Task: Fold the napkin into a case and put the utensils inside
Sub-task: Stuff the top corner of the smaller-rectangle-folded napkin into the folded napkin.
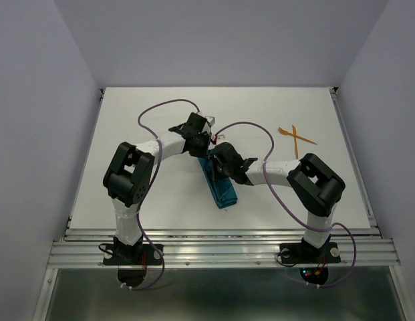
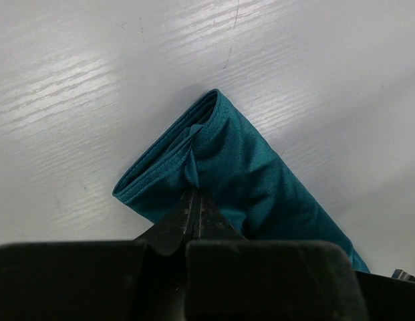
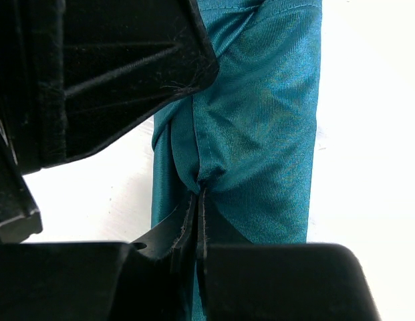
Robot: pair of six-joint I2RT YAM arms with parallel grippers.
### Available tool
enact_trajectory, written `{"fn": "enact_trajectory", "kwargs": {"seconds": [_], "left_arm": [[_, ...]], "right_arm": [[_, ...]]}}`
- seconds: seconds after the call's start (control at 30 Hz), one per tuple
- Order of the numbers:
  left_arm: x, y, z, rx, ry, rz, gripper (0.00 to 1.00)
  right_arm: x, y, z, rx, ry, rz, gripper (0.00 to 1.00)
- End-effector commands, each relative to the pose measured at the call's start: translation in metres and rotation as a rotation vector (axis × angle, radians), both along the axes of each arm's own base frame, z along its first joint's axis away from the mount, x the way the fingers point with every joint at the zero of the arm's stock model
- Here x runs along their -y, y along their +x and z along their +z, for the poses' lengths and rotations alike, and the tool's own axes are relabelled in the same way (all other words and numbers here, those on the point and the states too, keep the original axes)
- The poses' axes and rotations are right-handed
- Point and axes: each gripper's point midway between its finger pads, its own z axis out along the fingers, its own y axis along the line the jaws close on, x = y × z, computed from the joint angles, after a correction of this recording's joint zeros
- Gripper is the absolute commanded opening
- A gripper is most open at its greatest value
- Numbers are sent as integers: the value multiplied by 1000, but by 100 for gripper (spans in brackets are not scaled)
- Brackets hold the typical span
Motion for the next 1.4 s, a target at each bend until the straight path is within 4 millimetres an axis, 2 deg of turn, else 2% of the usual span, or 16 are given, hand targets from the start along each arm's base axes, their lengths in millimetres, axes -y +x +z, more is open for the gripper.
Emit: {"fn": "enact_trajectory", "kwargs": {"seconds": [0.0, 0.27, 0.63, 0.9, 1.2, 1.33, 1.37], "left_arm": [[10, 4, 34, 53, -79, -19, 0], [13, -1, 31, 24, -106, -32, 0], [11, -5, 24, 6, -95, -26, 0], [11, -3, 28, 10, -100, -24, 0], [12, -5, 26, -1, -105, -15, 0], [12, -4, 26, -5, -106, -11, 0], [12, -4, 24, -10, -103, -11, 0]], "right_arm": [[-3, 6, 8, 38, 1, -10, 2], [-10, 16, 13, 59, 9, -17, 2], [-18, 26, 39, 116, 41, -13, 2], [-28, 25, 32, 101, 60, 19, 2], [-29, 21, 5, 53, 39, 32, 2], [-29, 19, 6, 52, 47, 35, 12], [-28, 19, 6, 54, 48, 34, 17]]}}
